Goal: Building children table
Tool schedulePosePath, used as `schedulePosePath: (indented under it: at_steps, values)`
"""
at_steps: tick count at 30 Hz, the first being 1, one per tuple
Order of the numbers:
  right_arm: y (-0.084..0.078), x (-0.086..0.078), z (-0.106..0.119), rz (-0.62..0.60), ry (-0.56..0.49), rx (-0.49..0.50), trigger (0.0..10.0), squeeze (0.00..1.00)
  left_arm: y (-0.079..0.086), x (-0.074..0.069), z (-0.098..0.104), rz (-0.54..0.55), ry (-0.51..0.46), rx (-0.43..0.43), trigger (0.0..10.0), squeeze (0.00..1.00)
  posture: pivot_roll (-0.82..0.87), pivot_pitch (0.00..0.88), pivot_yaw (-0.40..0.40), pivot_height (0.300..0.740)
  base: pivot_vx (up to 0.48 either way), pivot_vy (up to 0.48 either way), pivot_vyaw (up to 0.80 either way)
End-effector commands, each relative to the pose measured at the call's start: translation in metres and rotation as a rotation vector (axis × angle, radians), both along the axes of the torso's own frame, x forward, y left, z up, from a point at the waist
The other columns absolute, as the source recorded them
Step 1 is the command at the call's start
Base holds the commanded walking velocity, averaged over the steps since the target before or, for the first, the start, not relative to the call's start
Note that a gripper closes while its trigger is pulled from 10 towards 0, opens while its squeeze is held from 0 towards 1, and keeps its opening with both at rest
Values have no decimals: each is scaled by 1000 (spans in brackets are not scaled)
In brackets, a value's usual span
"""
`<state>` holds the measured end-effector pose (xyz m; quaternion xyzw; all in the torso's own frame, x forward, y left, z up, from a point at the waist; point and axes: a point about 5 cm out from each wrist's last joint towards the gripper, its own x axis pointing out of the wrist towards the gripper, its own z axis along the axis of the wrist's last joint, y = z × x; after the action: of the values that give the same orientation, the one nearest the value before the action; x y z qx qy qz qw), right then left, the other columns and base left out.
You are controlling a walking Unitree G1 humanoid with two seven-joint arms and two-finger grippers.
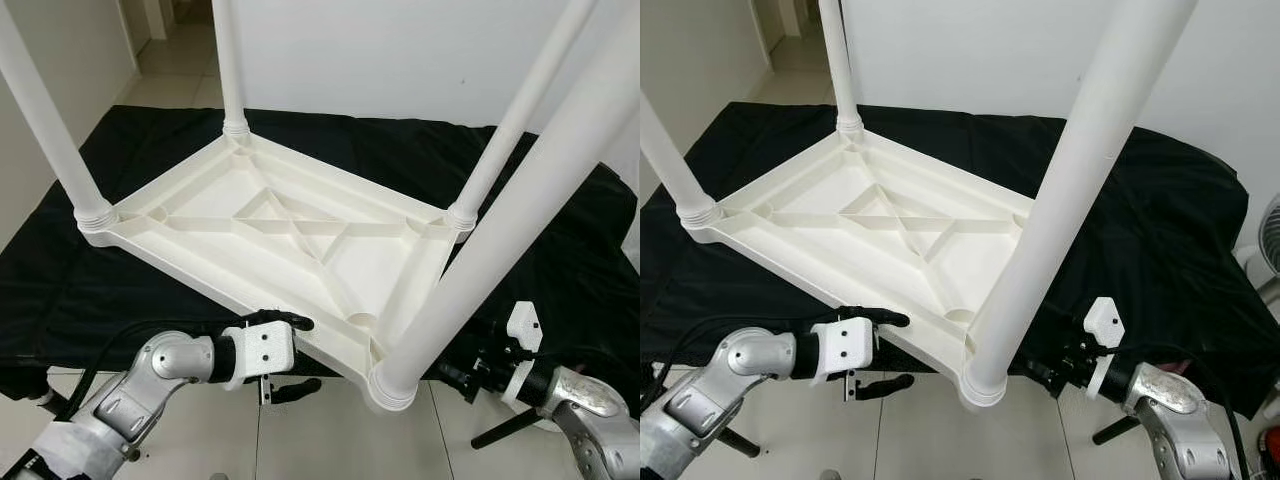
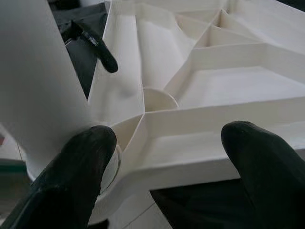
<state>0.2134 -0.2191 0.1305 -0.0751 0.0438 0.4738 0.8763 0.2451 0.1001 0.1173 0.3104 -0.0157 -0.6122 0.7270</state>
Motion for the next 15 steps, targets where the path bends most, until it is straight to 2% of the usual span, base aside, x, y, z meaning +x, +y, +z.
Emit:
schedulePosePath:
  at_steps: [1, 5, 8, 11, 15]
  values:
    - [-1, -6, 3, 49, 25, -13, 10000, 0, -1, 8, -1, 46, -49, 2, 10000, 86, -89, 0, -22, 740, 0, 0, 0]
    - [-3, -9, 4, 79, 40, -27, 10000, 0, -3, 11, -1, 49, -66, 6, 10000, 59, -93, 0, -22, 740, 0, 0, 0]
    - [-5, -14, 8, 121, 58, -48, 10000, 0, -10, 23, -1, 68, -118, 5, 10000, 31, -104, 0, -20, 740, 0, 0, 0]
    - [-4, -15, 10, 132, 63, -44, 10000, 0, -12, 26, -1, 71, -130, 1, 10000, 31, -104, 0, -20, 740, 0, 0, 0]
    - [2, -16, 12, 185, 67, -46, 10000, 0, -20, 33, 1, 82, -158, -13, 10000, 27, -108, 0, -17, 740, 0, 0, 0]
